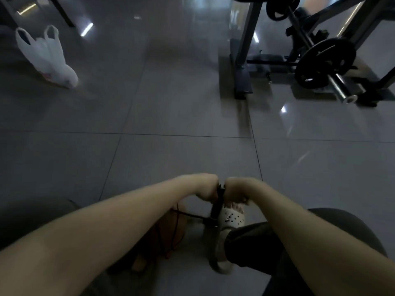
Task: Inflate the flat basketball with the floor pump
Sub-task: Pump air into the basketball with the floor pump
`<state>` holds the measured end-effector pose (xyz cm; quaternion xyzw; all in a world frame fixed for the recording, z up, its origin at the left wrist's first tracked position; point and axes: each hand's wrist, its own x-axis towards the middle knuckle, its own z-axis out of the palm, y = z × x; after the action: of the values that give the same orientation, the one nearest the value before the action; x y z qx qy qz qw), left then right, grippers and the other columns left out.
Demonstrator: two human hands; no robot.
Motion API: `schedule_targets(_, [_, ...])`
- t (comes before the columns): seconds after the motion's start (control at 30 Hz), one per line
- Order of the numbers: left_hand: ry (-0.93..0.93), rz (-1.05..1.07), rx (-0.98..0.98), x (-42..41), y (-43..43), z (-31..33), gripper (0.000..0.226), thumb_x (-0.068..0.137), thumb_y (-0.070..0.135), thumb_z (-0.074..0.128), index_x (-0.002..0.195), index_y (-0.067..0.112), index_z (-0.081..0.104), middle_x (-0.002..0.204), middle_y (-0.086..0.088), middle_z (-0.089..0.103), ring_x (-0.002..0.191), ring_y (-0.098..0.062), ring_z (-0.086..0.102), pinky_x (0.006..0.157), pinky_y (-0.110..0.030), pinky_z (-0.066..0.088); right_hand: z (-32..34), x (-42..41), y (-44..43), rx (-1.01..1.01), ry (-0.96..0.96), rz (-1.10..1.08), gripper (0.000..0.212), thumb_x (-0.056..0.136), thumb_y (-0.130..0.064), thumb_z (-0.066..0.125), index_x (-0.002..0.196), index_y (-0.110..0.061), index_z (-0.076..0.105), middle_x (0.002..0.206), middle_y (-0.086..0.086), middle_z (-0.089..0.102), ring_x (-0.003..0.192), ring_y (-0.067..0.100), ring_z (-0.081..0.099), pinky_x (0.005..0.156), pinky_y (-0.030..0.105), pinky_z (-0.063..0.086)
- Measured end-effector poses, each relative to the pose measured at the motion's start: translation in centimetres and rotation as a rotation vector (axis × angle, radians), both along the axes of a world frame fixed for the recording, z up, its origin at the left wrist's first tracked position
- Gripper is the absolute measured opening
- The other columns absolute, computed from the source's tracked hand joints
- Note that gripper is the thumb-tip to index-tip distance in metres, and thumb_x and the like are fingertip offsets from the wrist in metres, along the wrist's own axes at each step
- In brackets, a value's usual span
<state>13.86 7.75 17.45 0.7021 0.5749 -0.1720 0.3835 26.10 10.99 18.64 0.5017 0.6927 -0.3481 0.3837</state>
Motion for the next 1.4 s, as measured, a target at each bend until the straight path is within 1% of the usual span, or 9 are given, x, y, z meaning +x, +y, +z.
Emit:
schedule_targets(0.2, [-0.069,0.059,0.071,-2.4,4.8,9.7,0.011,0.083,0.022,0.075,0.089,0.012,0.076,0.078,-0.006,0.067,0.066,-0.022,0.056,0.06,-0.034,0.045,11.0,-0.6,3.8,0.104,0.132,-0.056,0.01,0.083,-0.012,0.069,0.092,-0.009,0.065,0.064,0.004,0.05,0.05,0.016,0.041,0.05,0.025,0.039])
schedule_targets(0.3, [-0.045,0.035,0.022,-1.8,2.5,5.2,0.007,0.089,0.016,0.071,0.082,0.014,0.07,0.074,-0.003,0.064,0.064,-0.019,0.057,0.057,-0.028,0.044,5.9,-1.0,1.6,0.083,0.074,-0.016,0.005,0.087,-0.009,0.066,0.089,-0.011,0.062,0.07,0.004,0.054,0.055,0.015,0.047,0.053,0.026,0.044])
schedule_targets(0.47, [0.008,0.076,0.127,-0.2,-1.0,-3.6,0.01,0.089,0.023,0.064,0.09,0.013,0.061,0.078,-0.002,0.058,0.075,-0.025,0.06,0.064,-0.034,0.047,-4.5,-0.4,-1.2,0.209,0.016,0.046,0.018,0.089,-0.022,0.063,0.073,-0.019,0.054,0.078,0.001,0.06,0.08,0.022,0.064,0.084,0.036,0.057])
schedule_targets(0.7, [0.003,0.096,0.051,0.9,-2.7,-6.6,0.025,0.091,0.025,0.068,0.111,0.01,0.063,0.102,-0.01,0.064,0.095,-0.031,0.065,0.072,-0.037,0.046,-6.2,0.1,-2.9,0.133,-0.042,0.076,0.006,0.088,-0.021,0.065,0.09,-0.016,0.063,0.09,0.003,0.066,0.085,0.022,0.065,0.081,0.034,0.057])
schedule_targets(0.83, [0.004,0.017,0.025,-0.2,-0.9,-0.6,0.018,0.088,0.025,0.073,0.093,0.008,0.07,0.078,-0.004,0.064,0.07,-0.023,0.061,0.059,-0.029,0.044,0.6,0.0,-1.1,0.037,0.007,0.025,0.018,0.091,-0.02,0.067,0.077,-0.013,0.058,0.069,0.002,0.055,0.057,0.015,0.051,0.053,0.025,0.045])
schedule_targets(1.0, [-0.088,0.082,0.109,-2.2,4.0,10.7,0.01,0.082,0.022,0.077,0.081,0.012,0.076,0.07,-0.003,0.062,0.06,-0.021,0.051,0.056,-0.032,0.041,11.8,-0.3,3.3,0.118,0.149,-0.048,0.015,0.084,-0.014,0.071,0.096,-0.008,0.068,0.069,0.005,0.052,0.053,0.016,0.044,0.052,0.027,0.041])
schedule_targets(1.13, [-0.046,0.056,0.015,-1.5,1.8,6.0,0.015,0.087,0.018,0.073,0.073,0.019,0.069,0.069,0.0,0.062,0.059,-0.017,0.054,0.052,-0.026,0.039,5.7,-0.6,1.1,0.132,0.075,0.015,0.008,0.088,-0.018,0.069,0.086,-0.012,0.064,0.069,0.002,0.055,0.054,0.015,0.048,0.051,0.025,0.043])
schedule_targets(1.27, [0.008,0.1,0.132,-0.2,-0.9,-2.2,0.013,0.091,0.026,0.065,0.086,0.016,0.059,0.082,-0.003,0.063,0.066,-0.018,0.056,0.057,-0.03,0.042,-3.1,-0.7,-0.7,0.198,0.013,0.087,0.007,0.091,-0.02,0.063,0.091,-0.013,0.064,0.076,0.002,0.058,0.078,0.02,0.062,0.081,0.035,0.057])
schedule_targets(1.4, [0.013,0.124,0.146,0.5,-1.8,-6.0,0.017,0.091,0.028,0.067,0.094,0.018,0.053,0.09,-0.002,0.057,0.082,-0.025,0.06,0.068,-0.034,0.042,-5.6,-0.3,-1.5,0.185,0.002,0.086,0.016,0.091,-0.031,0.062,0.083,-0.018,0.056,0.082,0.0,0.059,0.088,0.023,0.065,0.088,0.038,0.056])
